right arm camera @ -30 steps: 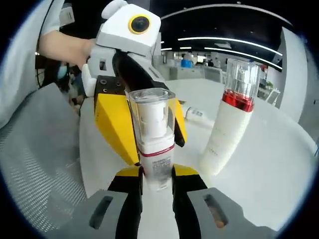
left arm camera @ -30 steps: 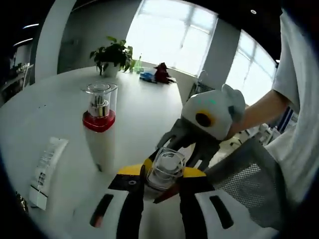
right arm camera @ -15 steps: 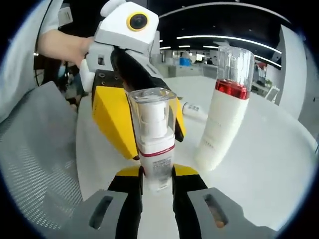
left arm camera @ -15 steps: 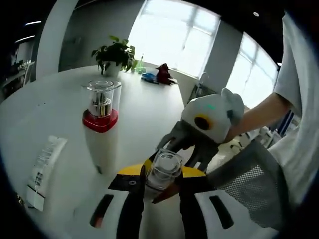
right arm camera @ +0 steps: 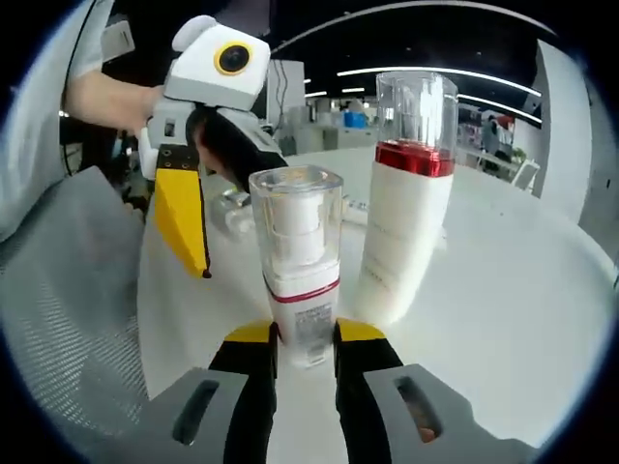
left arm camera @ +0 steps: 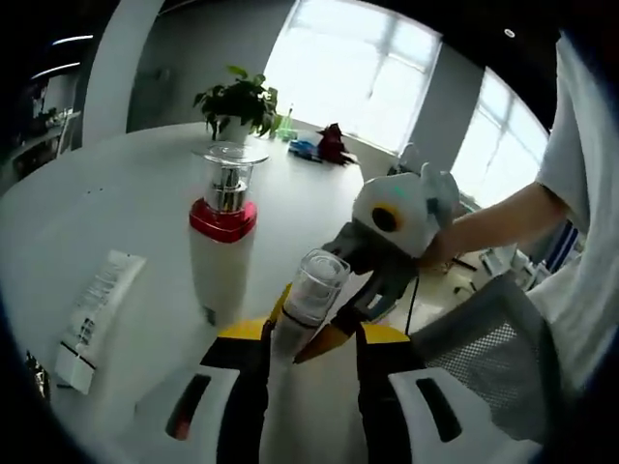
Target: Arrange the skincare products in the storage area until every visible bottle or jar stands upright without overlapping.
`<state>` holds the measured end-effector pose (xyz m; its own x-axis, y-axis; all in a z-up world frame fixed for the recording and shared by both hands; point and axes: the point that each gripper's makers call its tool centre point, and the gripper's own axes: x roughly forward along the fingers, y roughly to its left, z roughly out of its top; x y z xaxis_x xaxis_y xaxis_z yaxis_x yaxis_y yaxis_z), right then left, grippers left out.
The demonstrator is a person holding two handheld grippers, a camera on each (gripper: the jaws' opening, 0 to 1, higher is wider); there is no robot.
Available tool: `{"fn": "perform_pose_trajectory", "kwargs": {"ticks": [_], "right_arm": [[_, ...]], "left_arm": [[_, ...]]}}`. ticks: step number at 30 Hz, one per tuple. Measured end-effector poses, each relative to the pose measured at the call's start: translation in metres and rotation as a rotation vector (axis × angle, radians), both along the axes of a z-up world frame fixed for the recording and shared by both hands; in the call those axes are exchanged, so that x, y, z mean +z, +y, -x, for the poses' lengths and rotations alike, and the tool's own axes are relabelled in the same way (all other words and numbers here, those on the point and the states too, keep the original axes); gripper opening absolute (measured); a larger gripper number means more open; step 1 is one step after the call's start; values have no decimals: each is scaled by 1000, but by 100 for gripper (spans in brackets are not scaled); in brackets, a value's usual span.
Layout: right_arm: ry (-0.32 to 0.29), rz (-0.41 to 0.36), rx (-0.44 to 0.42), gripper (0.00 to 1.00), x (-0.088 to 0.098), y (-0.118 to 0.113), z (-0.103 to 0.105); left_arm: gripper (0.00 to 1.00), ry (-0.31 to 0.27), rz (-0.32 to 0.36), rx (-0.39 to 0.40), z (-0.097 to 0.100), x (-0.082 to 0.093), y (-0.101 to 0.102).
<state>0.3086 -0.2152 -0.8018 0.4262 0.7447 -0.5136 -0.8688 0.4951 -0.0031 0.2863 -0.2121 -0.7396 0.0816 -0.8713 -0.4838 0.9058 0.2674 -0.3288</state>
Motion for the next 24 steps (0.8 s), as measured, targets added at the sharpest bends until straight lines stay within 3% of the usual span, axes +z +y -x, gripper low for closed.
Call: {"fn": "perform_pose_trajectory", "kwargs": {"ticks": [14, 24], "right_arm": [[22, 27, 26, 22, -5, -2, -7], [45, 37, -84, 25, 3, -18, -4]], "left_arm": [[29, 22, -4, -16, 5, -7, -10], [29, 16, -36, 1, 0, -16, -6]]}}
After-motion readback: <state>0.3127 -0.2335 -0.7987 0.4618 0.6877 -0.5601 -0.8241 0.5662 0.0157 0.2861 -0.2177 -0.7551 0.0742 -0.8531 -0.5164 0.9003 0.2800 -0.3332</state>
